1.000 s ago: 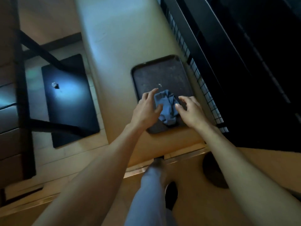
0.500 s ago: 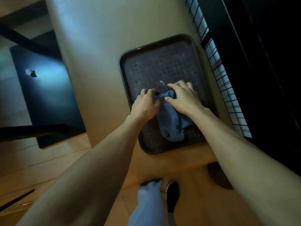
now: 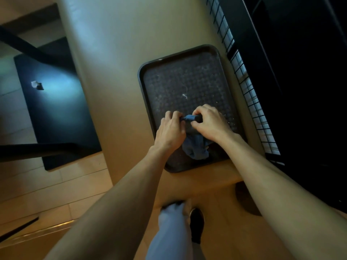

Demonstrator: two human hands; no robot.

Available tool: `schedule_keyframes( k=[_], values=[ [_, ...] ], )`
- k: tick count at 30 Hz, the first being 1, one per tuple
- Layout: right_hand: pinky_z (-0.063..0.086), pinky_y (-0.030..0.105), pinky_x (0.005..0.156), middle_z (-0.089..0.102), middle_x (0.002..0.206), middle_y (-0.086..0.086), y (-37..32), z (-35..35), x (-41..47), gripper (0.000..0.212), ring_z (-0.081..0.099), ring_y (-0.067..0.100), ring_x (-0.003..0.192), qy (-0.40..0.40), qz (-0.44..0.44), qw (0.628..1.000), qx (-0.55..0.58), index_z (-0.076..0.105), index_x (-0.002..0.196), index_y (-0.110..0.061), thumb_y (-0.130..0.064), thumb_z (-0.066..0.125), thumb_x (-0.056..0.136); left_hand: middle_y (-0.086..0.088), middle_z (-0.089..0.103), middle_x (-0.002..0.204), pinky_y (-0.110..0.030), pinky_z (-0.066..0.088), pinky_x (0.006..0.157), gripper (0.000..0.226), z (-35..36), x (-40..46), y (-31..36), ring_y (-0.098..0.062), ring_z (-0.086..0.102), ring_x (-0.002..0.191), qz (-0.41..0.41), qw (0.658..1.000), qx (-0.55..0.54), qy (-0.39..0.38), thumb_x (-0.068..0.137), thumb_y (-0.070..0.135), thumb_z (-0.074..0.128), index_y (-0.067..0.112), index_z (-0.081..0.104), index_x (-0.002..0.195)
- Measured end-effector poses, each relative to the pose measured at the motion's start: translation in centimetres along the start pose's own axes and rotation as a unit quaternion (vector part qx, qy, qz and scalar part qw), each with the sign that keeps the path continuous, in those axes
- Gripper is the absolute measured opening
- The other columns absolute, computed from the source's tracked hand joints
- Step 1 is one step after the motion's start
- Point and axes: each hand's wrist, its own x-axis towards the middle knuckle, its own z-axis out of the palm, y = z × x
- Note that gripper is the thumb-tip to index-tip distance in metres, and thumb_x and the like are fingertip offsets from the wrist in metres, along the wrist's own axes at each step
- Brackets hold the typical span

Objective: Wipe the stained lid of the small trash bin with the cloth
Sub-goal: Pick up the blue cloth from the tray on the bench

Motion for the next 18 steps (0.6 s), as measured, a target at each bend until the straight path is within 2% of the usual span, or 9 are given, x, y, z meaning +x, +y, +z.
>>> schedule_keyframes(
  k=[2,4,5,9,12,14,16,18],
  values=[
    [0.049,0.030,0.067,0.061,0.102,-0.005,-0.4,-0.9,-1.7,0.019,0.059,0.014,0.088,-0.014,0.017,0.999,0.033,0.060,0.102,-0.029,-0.030,0.068,0.084,-0.006,0.049,0.123,-0.040,0.046,0.082,0.028,-0.3,-1.9,0.7,-0.026,0.054,0.105,0.009,1.000,-0.023,-0.007,0.104,0.029,0.040,0.018,0.045,0.129],
    [0.043,0.025,0.053,0.063,0.095,-0.006,-1.0,-2.0,-3.9,0.017,0.059,0.008,0.075,-0.022,0.024,0.999,0.040,0.057,0.098,-0.033,-0.029,0.068,0.085,-0.006,0.054,0.121,-0.037,0.045,0.077,0.023,-0.7,-4.1,1.6,-0.024,0.056,0.100,0.025,0.999,-0.047,-0.003,0.105,0.027,0.039,0.018,0.044,0.126],
    [0.040,0.023,0.051,0.063,0.092,-0.006,-1.3,-2.6,-5.1,0.017,0.058,0.006,0.073,-0.024,0.023,0.999,0.042,0.056,0.096,-0.034,-0.028,0.068,0.085,-0.006,0.056,0.120,-0.036,0.045,0.075,0.021,-1.0,-5.4,2.1,-0.023,0.057,0.098,0.034,0.998,-0.057,0.004,0.105,0.025,0.038,0.018,0.043,0.124],
    [0.045,0.026,0.057,0.062,0.093,-0.007,-2.5,-4.5,-10.3,0.016,0.059,0.006,0.077,-0.010,0.011,0.999,0.048,0.057,0.097,-0.034,-0.028,0.067,0.086,-0.006,0.061,0.115,-0.037,0.046,0.073,0.015,-1.9,-10.6,3.9,-0.021,0.057,0.094,0.064,0.994,-0.080,0.032,0.104,0.023,0.039,0.020,0.041,0.119],
    [0.054,0.030,0.071,0.061,0.106,-0.007,-3.8,-5.4,-14.6,0.024,0.060,0.009,0.092,-0.008,-0.002,0.998,0.069,0.059,0.109,-0.033,-0.026,0.066,0.088,-0.004,0.061,0.116,-0.039,0.051,0.077,0.017,-2.9,-15.0,4.8,-0.018,0.058,0.095,0.082,0.991,-0.093,0.059,0.103,0.023,0.042,0.022,0.041,0.120],
    [0.054,0.028,0.078,0.060,0.117,-0.005,-4.7,-5.6,-17.6,0.034,0.058,0.010,0.102,-0.002,-0.021,0.997,0.074,0.058,0.121,-0.034,-0.026,0.066,0.089,-0.003,0.060,0.118,-0.039,0.054,0.081,0.021,-3.5,-18.4,5.0,-0.017,0.059,0.099,0.097,0.986,-0.106,0.079,0.103,0.024,0.043,0.023,0.041,0.124],
    [0.049,0.016,0.071,0.059,0.121,-0.006,-5.7,-5.7,-20.6,0.038,0.057,0.008,0.103,0.001,-0.043,0.996,0.080,0.057,0.127,-0.033,-0.025,0.065,0.090,-0.003,0.059,0.120,-0.041,0.054,0.084,0.025,-4.1,-21.8,5.1,-0.017,0.060,0.103,0.111,0.981,-0.119,0.101,0.102,0.026,0.044,0.023,0.042,0.127],
    [0.045,0.006,0.054,0.061,0.110,-0.009,-7.0,-5.9,-23.8,0.034,0.059,0.000,0.091,0.003,-0.069,0.994,0.083,0.060,0.124,-0.031,-0.024,0.064,0.091,-0.004,0.059,0.121,-0.042,0.055,0.086,0.026,-4.6,-25.3,5.1,-0.016,0.060,0.104,0.124,0.975,-0.128,0.130,0.102,0.025,0.044,0.021,0.043,0.129]
  ],
)
